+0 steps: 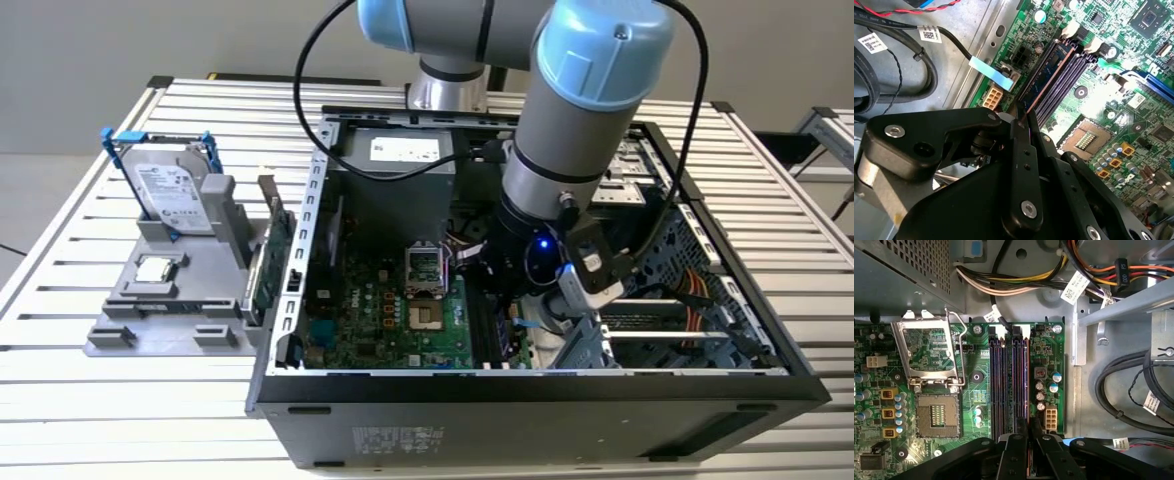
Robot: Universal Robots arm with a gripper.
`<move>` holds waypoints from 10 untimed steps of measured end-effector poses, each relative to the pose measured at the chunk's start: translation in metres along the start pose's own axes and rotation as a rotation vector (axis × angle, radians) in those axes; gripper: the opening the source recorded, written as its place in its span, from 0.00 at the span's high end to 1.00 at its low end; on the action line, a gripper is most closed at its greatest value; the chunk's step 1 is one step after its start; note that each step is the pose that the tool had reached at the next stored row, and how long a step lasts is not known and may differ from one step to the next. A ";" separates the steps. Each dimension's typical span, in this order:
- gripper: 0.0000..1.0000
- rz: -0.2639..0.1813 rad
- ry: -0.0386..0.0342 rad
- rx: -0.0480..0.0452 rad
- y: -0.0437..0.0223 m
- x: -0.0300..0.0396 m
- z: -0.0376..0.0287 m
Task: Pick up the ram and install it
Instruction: 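Insert the ram into the slot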
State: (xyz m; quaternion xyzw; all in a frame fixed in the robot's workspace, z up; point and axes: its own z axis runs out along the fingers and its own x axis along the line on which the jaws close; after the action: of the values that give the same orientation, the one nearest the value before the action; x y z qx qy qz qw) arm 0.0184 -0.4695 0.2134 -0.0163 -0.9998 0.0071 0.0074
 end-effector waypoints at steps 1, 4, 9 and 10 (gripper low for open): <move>1.00 0.000 0.0000 -0.0001 0.0000 0.0000 0.0000; 1.00 0.000 0.0000 0.0000 0.0000 0.0000 0.0000; 1.00 0.000 0.0000 0.0000 0.0000 0.0000 0.0001; 1.00 0.000 0.0000 0.0000 0.0000 0.0000 0.0002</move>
State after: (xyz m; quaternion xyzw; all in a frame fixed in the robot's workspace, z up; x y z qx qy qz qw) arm 0.0184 -0.4695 0.2133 -0.0163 -0.9998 0.0071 0.0074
